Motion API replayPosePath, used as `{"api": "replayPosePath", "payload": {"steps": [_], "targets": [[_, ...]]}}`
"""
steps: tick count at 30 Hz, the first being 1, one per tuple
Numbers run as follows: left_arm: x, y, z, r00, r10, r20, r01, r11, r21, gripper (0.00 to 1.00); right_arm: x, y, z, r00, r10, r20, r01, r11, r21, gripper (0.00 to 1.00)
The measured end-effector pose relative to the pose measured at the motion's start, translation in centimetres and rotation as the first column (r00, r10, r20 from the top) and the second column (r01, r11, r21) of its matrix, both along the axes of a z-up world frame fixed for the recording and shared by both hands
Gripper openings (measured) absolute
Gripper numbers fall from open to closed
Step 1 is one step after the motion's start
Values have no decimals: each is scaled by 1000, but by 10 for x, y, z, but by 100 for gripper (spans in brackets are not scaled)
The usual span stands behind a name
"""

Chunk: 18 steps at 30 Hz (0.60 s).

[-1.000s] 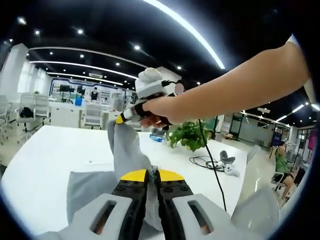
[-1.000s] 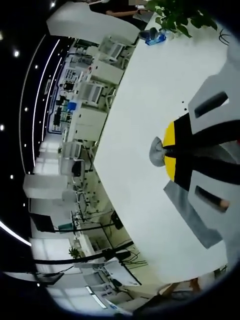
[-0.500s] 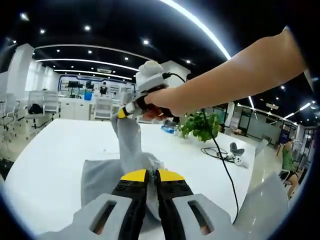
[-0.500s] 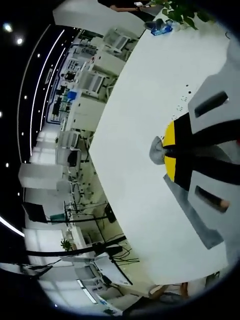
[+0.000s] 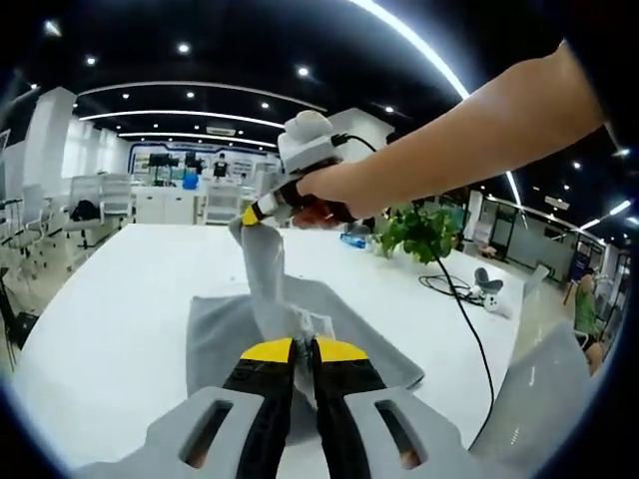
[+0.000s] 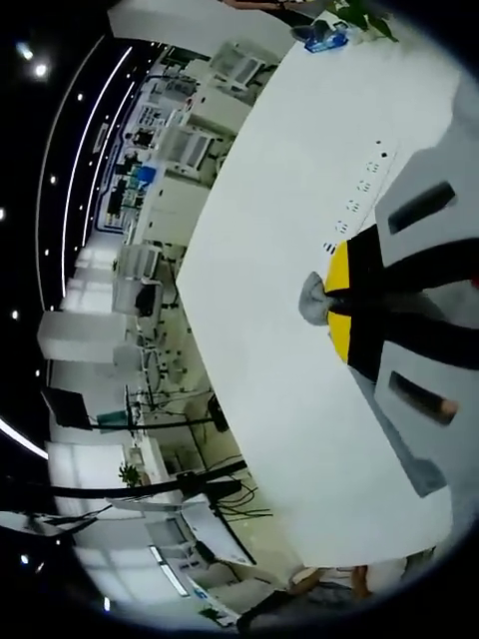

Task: Fold the towel on the table until its edges align and the towel forms a compact rectangular stack.

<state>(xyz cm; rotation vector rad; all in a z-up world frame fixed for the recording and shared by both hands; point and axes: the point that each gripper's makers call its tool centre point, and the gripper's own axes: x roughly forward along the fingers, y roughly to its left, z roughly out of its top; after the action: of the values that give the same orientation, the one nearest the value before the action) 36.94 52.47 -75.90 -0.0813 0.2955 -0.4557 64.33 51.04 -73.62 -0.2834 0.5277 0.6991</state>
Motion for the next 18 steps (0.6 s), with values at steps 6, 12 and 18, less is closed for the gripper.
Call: {"api": "replayPosePath", "payload": {"steps": [6,12,18], "targets": [[-2,12,-14,1000,13,-19,-12,1000,27,7,6,12,-13,1000,14,-11,-14,1000,3,3],[-5,24,-31,998,39,-42,-38,998,41,7,-3,25,-24,999,28,-21,-28,1000,11,3],[-6,34,-38,995,67,-72,-63,997,49,7,0,35,-38,999,40,-23,-40,999,0,3]]}}
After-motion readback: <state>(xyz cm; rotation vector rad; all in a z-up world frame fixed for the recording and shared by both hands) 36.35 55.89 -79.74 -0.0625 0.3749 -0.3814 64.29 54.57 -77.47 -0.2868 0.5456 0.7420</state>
